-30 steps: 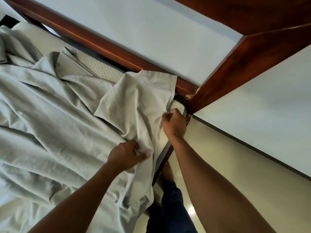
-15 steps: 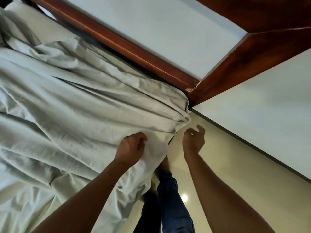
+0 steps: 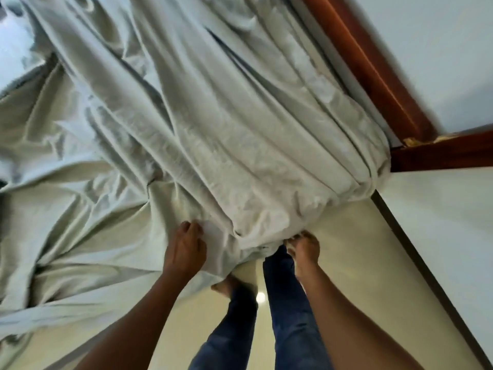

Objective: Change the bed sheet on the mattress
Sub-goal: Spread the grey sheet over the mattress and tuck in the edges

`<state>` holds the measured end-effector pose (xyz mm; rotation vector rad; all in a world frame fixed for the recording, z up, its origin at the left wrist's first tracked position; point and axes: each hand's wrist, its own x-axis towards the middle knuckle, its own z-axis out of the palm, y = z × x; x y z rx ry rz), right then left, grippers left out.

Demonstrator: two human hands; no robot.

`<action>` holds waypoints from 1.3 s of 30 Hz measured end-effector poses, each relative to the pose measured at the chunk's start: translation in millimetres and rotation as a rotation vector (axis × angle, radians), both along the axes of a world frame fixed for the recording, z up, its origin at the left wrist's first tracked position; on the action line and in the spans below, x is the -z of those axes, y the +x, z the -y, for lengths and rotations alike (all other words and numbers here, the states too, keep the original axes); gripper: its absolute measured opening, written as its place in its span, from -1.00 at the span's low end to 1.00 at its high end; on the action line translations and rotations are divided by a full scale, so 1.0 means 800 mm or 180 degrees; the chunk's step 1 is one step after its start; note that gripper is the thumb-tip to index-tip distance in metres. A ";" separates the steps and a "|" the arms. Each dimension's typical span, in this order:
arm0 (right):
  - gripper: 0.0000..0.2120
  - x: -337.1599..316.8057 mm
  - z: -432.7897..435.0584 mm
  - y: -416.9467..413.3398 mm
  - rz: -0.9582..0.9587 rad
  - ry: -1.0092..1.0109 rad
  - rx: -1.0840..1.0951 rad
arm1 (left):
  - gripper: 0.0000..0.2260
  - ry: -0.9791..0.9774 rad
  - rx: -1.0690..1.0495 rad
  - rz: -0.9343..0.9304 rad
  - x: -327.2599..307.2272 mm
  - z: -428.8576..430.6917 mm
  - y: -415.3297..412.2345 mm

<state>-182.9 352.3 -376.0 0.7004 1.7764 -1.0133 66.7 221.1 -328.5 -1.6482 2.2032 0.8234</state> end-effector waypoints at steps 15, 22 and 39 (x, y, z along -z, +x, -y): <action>-0.61 -0.014 -0.115 0.121 -0.1158 0.0973 -0.0594 | -0.73 -0.0041 0.0244 -0.0708 -0.013 -0.031 0.098; -0.84 -0.045 -0.073 0.212 -0.1017 0.0830 -0.2032 | -0.75 -0.0225 0.0095 -0.0521 -0.039 -0.105 0.230; -0.35 -0.030 0.064 0.574 -0.2796 -0.1040 -0.7682 | -0.76 0.0792 -0.4553 -0.1430 -0.008 -0.150 0.502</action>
